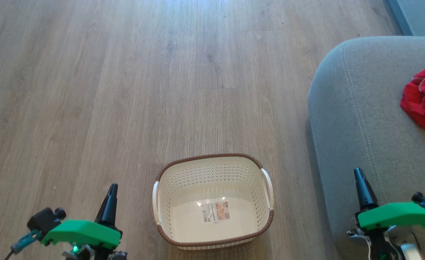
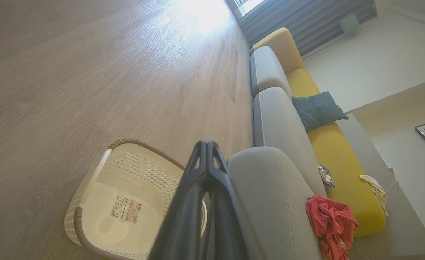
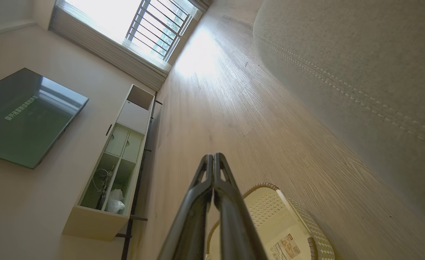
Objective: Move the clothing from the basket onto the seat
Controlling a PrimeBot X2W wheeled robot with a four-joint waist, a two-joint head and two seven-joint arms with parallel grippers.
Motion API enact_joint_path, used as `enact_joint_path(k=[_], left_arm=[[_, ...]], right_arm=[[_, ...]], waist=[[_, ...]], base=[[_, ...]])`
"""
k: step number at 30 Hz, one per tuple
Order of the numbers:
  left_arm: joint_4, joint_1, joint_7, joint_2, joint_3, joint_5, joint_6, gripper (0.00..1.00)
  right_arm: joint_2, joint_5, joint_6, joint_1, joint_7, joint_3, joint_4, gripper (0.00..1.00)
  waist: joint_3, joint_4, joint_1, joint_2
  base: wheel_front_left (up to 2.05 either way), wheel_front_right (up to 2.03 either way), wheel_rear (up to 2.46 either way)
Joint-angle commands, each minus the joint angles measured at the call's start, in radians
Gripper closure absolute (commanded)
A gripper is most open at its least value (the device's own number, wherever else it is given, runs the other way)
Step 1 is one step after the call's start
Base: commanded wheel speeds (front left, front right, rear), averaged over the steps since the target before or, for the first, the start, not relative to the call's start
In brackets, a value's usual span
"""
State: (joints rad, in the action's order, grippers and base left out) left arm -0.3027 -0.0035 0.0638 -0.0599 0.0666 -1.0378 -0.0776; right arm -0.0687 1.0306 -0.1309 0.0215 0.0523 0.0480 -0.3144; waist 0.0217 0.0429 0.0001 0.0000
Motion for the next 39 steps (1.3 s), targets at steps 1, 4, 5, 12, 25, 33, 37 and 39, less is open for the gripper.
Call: enact_joint_path(k=[1, 4, 5, 12, 25, 33, 37, 39], left_arm=[[0.038, -0.060, -0.005, -0.010, -0.027, -0.026, -0.009, 1.00], [0.040, -0.062, -0.013, -0.010, -0.035, -0.059, -0.012, 1.00], [0.040, -0.063, -0.016, -0.010, -0.037, -0.070, -0.013, 1.00], [0.043, -0.069, -0.037, -0.010, -0.054, -0.147, -0.019, 1.00], [0.047, -0.079, -0.073, -0.010, -0.084, -0.279, -0.029, 1.00], [0.050, -0.085, -0.097, -0.009, -0.105, -0.367, -0.036, 1.00], [0.052, -0.089, -0.109, -0.009, -0.115, -0.411, -0.039, 1.00], [0.053, -0.090, -0.115, -0.009, -0.120, -0.433, -0.041, 1.00]], right_arm=[[-0.003, 0.028, 0.000, 0.053, -0.010, -0.005, 0.041, 1.00], [-0.002, 0.061, 0.000, 0.055, -0.019, -0.001, 0.043, 1.00], [-0.002, 0.071, 0.000, 0.056, -0.022, 0.001, 0.043, 1.00], [0.001, 0.146, 0.000, 0.060, -0.043, 0.010, 0.047, 1.00], [0.005, 0.275, 0.000, 0.068, -0.079, 0.026, 0.054, 1.00], [0.009, 0.361, 0.000, 0.073, -0.103, 0.037, 0.058, 1.00], [0.010, 0.404, 0.000, 0.076, -0.115, 0.042, 0.061, 1.00], [0.011, 0.425, 0.000, 0.077, -0.121, 0.045, 0.062, 1.00]], waist=[[0.000, -0.001, -0.0001, 0.0000], [-0.002, -0.003, -0.0001, 0.0000], [-0.002, -0.004, -0.0001, 0.0000], [-0.004, -0.010, -0.0001, 0.0000], [-0.009, -0.020, -0.0001, 0.0000], [-0.011, -0.026, -0.0001, 0.0000], [-0.013, -0.030, -0.0001, 0.0000], [-0.013, -0.031, -0.0001, 0.0000]], base=[[0.00, 0.00, 0.00], [0.00, 0.00, 0.00], [0.00, 0.00, 0.00], [0.00, 0.00, 0.00], [0.00, 0.00, 0.00], [0.00, 0.00, 0.00], [0.00, 0.00, 0.00], [0.00, 0.00, 0.00]])
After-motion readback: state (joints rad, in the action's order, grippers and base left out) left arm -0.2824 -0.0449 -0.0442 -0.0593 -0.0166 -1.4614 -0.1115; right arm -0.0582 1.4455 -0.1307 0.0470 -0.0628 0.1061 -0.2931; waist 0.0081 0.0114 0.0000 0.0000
